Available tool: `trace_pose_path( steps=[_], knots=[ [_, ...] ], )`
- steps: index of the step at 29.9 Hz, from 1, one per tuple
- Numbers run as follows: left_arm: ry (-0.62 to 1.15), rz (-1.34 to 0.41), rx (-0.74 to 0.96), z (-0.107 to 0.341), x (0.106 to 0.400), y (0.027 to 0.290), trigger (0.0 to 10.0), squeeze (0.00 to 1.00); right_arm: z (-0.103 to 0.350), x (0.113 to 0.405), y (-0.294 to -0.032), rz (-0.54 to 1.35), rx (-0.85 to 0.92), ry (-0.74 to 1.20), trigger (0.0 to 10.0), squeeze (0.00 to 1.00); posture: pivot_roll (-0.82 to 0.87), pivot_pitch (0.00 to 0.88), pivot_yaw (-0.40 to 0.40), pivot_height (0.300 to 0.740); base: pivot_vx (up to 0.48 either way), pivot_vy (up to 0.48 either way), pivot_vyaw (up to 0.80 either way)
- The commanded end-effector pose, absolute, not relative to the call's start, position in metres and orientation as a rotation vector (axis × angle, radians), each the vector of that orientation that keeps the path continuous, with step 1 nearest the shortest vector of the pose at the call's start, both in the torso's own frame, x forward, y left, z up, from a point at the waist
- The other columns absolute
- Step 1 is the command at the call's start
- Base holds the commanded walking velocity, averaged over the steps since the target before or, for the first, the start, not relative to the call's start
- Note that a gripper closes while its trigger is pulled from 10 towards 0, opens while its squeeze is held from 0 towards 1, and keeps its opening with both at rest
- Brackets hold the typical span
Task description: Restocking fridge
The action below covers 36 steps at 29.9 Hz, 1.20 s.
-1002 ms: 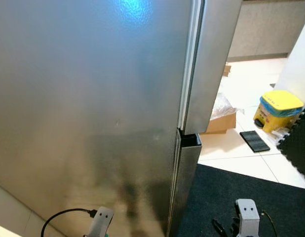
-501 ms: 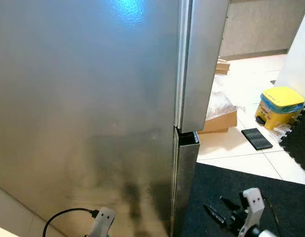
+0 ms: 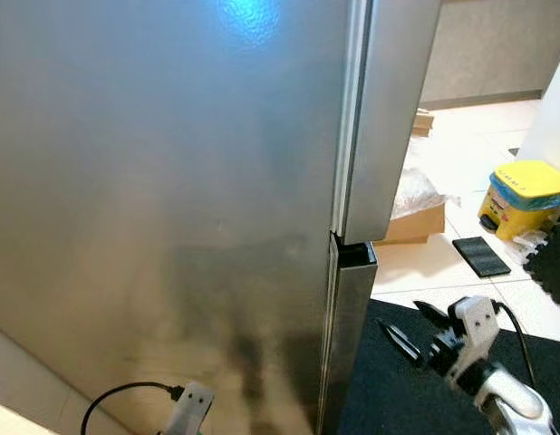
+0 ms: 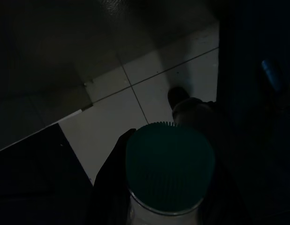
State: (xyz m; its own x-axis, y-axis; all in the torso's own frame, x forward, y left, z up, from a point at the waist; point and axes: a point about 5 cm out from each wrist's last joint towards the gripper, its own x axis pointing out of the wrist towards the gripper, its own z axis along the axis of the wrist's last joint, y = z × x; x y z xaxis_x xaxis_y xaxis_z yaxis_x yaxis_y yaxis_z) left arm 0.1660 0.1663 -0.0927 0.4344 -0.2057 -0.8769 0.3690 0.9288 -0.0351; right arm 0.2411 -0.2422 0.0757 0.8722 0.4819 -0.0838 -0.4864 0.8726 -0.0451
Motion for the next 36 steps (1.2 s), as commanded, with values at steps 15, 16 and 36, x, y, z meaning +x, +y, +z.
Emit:
trace_pose_path(
  steps=[15, 16, 36],
  knots=[
    [1.080, -0.376, 0.191, -0.095, 0.161, 0.166, 10.0, 0.00, 0.108, 0.247, -0.170, 0.687, 0.144, 0.101, 10.0, 0.00, -0.15, 0.000, 0.099, 0.740, 0.000, 0.000, 0.00],
    [1.081, -0.376, 0.191, -0.095, 0.161, 0.166, 10.0, 0.00, 0.109, 0.245, -0.167, 0.715, 0.133, 0.106, 10.0, 0.00, -0.15, 0.000, 0.100, 0.740, 0.000, 0.000, 0.00],
    [1.081, -0.380, 0.193, -0.095, 0.161, 0.165, 10.0, 0.00, 0.110, 0.247, -0.160, 0.671, 0.021, 0.211, 10.0, 0.00, -0.15, 0.000, 0.101, 0.740, 0.000, 0.000, 0.00]
  ],
)
